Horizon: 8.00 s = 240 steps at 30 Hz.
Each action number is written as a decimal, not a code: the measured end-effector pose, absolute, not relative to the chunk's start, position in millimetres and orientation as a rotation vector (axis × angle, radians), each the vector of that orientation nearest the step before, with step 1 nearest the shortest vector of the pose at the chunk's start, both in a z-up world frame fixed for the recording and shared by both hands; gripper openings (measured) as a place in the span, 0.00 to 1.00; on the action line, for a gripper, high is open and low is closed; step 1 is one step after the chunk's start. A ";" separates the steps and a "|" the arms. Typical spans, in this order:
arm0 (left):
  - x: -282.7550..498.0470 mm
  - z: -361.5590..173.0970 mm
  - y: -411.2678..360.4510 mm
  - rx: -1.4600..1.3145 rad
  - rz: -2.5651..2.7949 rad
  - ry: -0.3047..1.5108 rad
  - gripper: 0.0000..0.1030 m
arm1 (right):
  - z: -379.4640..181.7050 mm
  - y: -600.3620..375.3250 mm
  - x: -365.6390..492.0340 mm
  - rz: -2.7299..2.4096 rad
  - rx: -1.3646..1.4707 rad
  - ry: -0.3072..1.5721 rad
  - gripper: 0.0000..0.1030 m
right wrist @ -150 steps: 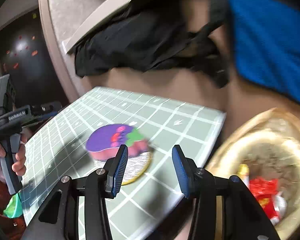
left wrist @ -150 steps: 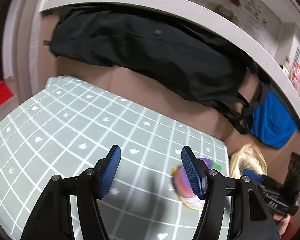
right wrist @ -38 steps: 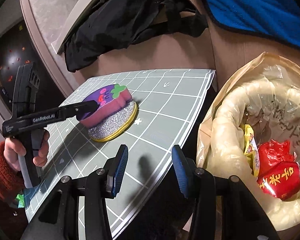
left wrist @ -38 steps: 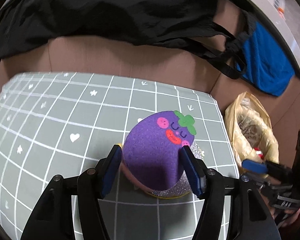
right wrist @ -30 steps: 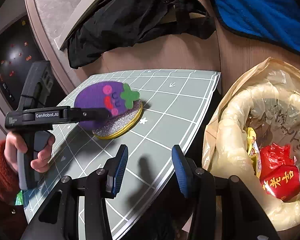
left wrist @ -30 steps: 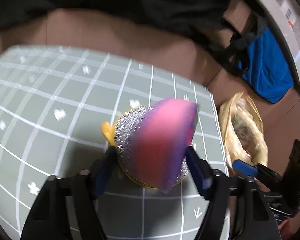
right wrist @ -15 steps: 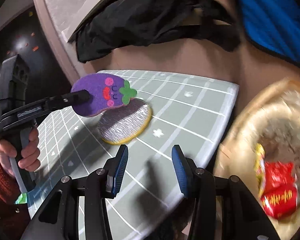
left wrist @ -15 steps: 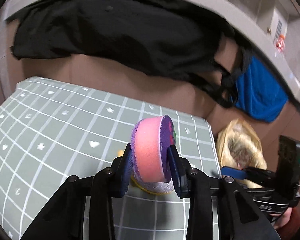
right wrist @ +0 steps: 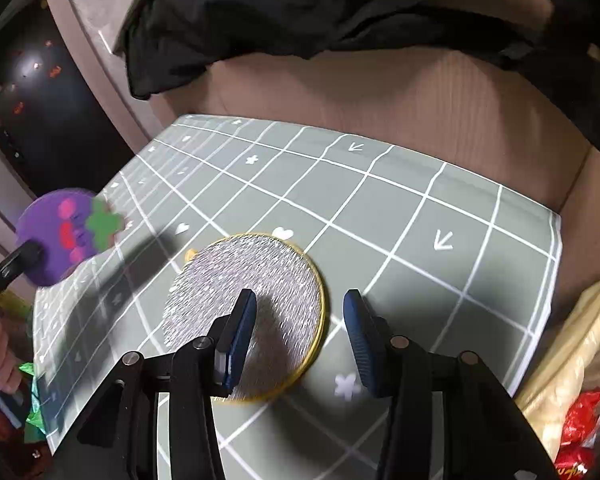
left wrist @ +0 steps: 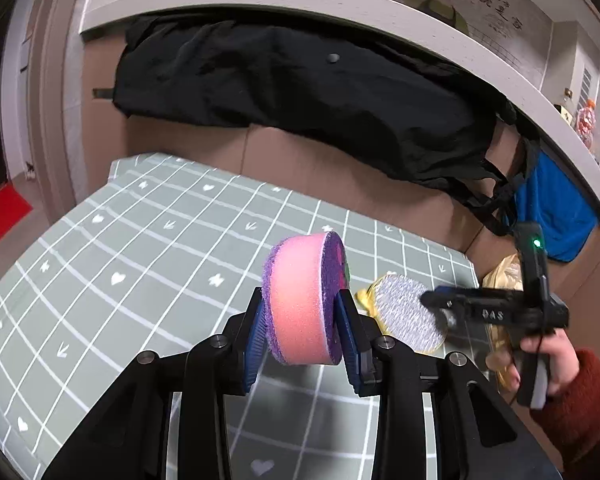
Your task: Collect trash
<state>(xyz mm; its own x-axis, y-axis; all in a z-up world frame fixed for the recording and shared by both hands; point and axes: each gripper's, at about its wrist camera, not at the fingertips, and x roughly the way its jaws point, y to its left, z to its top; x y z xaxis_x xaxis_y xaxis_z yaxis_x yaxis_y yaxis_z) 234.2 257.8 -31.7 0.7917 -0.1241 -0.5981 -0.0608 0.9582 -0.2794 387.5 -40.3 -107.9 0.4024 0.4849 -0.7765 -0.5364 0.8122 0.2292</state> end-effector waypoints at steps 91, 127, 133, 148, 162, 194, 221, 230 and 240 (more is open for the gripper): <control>330.3 5.2 -112.0 -0.138 -0.405 0.541 0.30 | 0.3 -323.3 290.8 0.305 0.075 0.519 0.13; 29.2 -32.5 -31.5 0.068 -0.088 0.434 0.61 | -29.9 -218.1 48.6 0.266 -0.045 0.501 0.41; 0.7 -31.2 -24.2 0.017 -0.050 0.474 0.61 | -38.5 -200.2 1.2 0.273 -0.065 0.485 0.41; -27.0 -28.2 -4.3 -0.017 0.079 0.486 0.61 | -30.8 -183.3 -22.4 0.328 -0.057 0.425 0.41; -37.4 -22.8 -3.5 -0.016 0.088 0.449 0.61 | -31.4 -176.7 -26.5 0.348 -0.081 0.417 0.41; -37.8 -21.4 -3.4 -0.006 0.076 0.441 0.61 | -30.6 -175.4 -26.6 0.349 -0.077 0.412 0.41; -35.8 -21.3 -3.6 -0.012 0.059 0.439 0.61 | -27.8 -176.4 -30.7 0.337 -0.068 0.407 0.41; -37.6 -20.9 -5.6 -0.009 0.054 0.433 0.61 | -25.7 -176.5 -36.0 0.322 -0.066 0.398 0.41; -38.0 -20.1 -5.8 -0.007 0.048 0.435 0.61 | -25.6 -177.5 -35.9 0.323 -0.064 0.398 0.41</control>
